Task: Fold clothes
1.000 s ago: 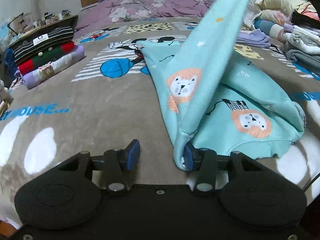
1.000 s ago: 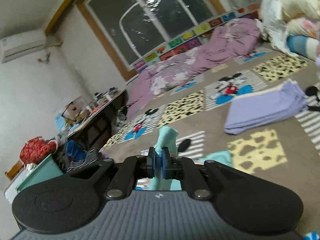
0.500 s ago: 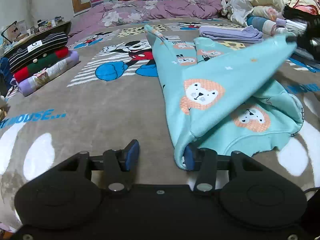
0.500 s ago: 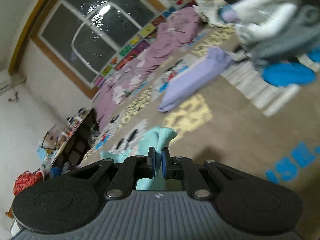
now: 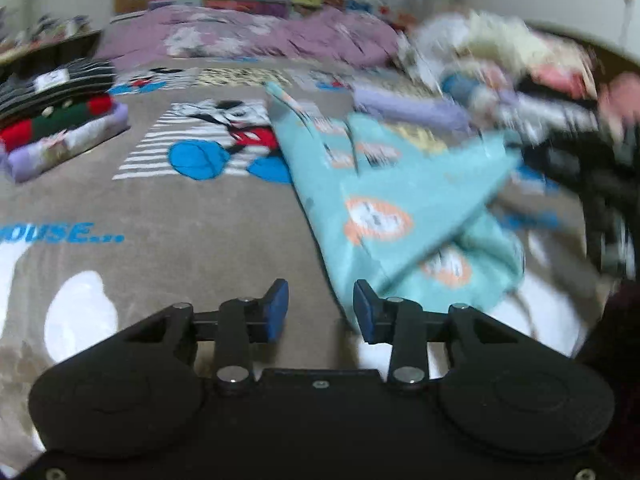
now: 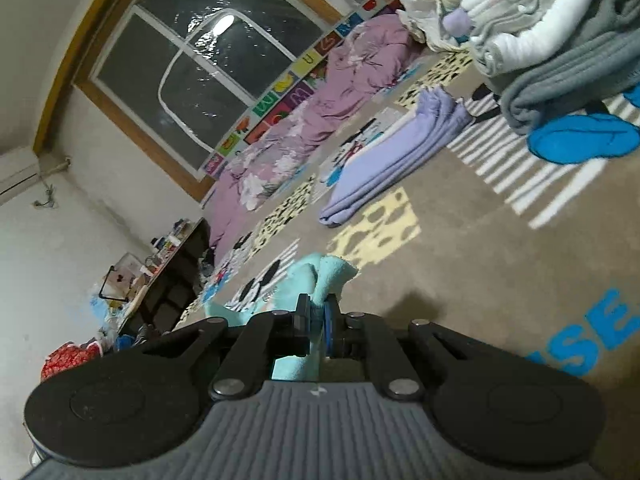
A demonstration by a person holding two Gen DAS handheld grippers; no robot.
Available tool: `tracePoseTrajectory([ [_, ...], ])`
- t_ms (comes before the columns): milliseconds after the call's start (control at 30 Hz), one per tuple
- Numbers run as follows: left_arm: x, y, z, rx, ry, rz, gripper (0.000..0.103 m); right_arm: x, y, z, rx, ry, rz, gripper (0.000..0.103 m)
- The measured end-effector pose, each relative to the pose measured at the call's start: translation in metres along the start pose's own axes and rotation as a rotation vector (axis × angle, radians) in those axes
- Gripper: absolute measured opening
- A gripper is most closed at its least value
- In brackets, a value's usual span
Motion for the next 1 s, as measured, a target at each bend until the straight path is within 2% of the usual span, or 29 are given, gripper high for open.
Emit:
tracePoseTrajectory([
  [33, 0.003, -0.001, 0.001, -0.015, 0.017, 0.026, 0.031, 0.001, 0.001, -0.001, 0.010, -0.002, 0.003, 0.008],
  [133, 0.005, -0.008, 0.015, -0.068, 0.012, 0.068, 0.030, 0.002, 0.005, -0.003, 0.047, -0.011, 0.018, 0.008],
  [200, 0.001, -0.022, 0.027, -0.067, -0.051, 0.034, 0.030, 0.001, 0.010, -0.005, 0.068, -0.015, 0.030, 0.008],
  [267, -0.007, -0.041, 0.035, -0.061, -0.111, -0.067, 0.030, -0.001, 0.020, -0.005, 0.081, -0.028, 0.055, 0.008],
  [300, -0.011, -0.047, 0.036, -0.054, -0.124, -0.090, 0.030, -0.002, 0.027, -0.003, 0.087, -0.037, 0.078, 0.008],
  [400, -0.008, -0.049, 0.039, -0.062, -0.142, -0.111, 0.031, -0.013, 0.032, 0.010, 0.084, -0.079, 0.074, 0.008],
  [467, -0.007, -0.047, 0.039, -0.087, -0.157, -0.124, 0.039, -0.022, 0.027, 0.025, 0.063, -0.094, 0.045, 0.008],
  [533, -0.003, -0.040, 0.034, -0.095, -0.155, -0.123, 0.039, -0.030, 0.023, 0.041, 0.044, -0.123, 0.030, 0.008],
  [700, 0.034, -0.032, 0.009, -0.033, -0.020, -0.031, 0.040, -0.043, 0.018, 0.066, 0.045, -0.188, 0.013, 0.008],
  [800, 0.070, -0.054, 0.003, 0.051, -0.044, -0.016, 0.040, -0.041, 0.015, 0.064, 0.073, -0.180, 0.014, 0.008],
  [867, 0.094, -0.074, 0.000, 0.102, -0.070, -0.017, 0.036, -0.039, 0.013, 0.063, 0.091, -0.173, 0.013, 0.008],
  [1000, 0.137, -0.135, -0.008, 0.146, -0.138, -0.063, 0.034, -0.038, 0.011, 0.069, 0.098, -0.195, 0.005, 0.008],
])
Point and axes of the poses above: each gripper's, at about its wrist camera, not at the fingertips, and y roughly against the way its jaws point, z to its right, x to its top, the point moved 2 cm from there along -y, roughly the way its jaws point, and after that the axes turned 2 degrees about x, right-handed, at the moved point
